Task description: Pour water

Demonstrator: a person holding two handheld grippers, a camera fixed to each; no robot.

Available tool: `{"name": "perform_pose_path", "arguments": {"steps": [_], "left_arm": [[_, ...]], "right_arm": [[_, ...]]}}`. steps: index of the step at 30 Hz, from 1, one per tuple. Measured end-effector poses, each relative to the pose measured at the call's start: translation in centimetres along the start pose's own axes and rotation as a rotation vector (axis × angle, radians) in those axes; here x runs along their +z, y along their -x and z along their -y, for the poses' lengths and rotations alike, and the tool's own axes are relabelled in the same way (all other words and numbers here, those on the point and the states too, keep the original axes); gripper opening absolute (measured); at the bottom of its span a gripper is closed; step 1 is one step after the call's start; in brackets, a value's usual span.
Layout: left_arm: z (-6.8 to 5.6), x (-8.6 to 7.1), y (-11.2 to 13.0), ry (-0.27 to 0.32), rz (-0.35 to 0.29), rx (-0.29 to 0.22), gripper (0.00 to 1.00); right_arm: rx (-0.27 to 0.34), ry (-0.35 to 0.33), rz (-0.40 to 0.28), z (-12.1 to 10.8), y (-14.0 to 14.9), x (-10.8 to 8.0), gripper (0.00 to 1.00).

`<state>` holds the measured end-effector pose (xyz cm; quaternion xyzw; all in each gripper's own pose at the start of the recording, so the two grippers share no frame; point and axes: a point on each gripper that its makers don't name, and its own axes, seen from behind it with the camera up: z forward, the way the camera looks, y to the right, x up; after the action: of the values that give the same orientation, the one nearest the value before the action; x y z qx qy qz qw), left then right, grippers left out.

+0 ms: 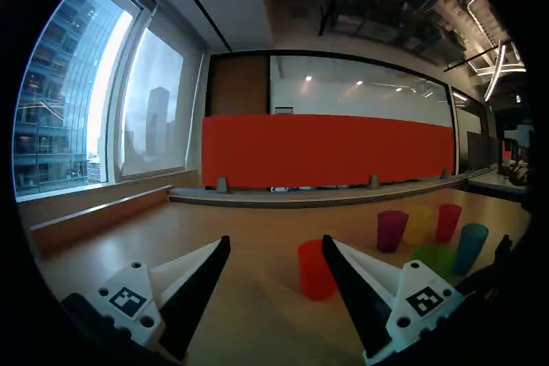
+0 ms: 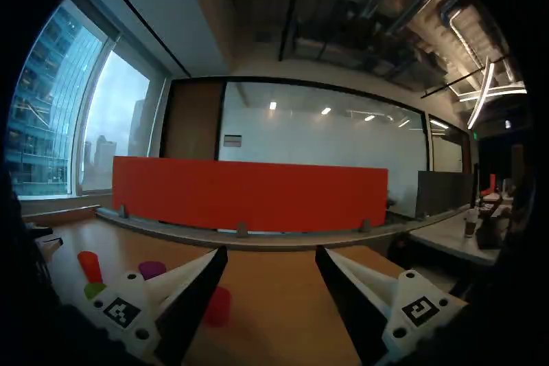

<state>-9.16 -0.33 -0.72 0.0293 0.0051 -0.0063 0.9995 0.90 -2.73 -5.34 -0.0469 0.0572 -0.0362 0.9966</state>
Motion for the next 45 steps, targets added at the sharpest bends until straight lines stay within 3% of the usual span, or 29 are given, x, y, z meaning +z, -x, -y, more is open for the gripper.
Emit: {"name": "perform_pose_path", "arguments": {"steps": [23,29,35,39,45], "left_arm": [[-0.1,-0.1,-0.1,0.0,0.001,0.006,0.99],[-0.1,-0.1,-0.1,0.0,0.001,0.006,0.99],[-0.1,-0.1,-0.1,0.0,0.001,0.006,0.99],[-0.1,0.0,-0.1,0.0,0.001,0.006,0.99],[-0.1,0.0,-0.1,0.0,0.001,0.006,0.99]], "right_arm": [[0.004,-0.025,-0.019,0.0,0.8,-0.6,0.99],[-0.001,-0.008,-0.016,-0.4,2.5,0.3,0.99],[-0.047,0.022,-0.018,-0.7,4.4,1.4,0.99],[-0.056,-0.003,-0.023,0.0,5.5,1.5,0.99],[-0.019,-0.039,-0.031,0.2,6.7,1.5,1.0]]}}
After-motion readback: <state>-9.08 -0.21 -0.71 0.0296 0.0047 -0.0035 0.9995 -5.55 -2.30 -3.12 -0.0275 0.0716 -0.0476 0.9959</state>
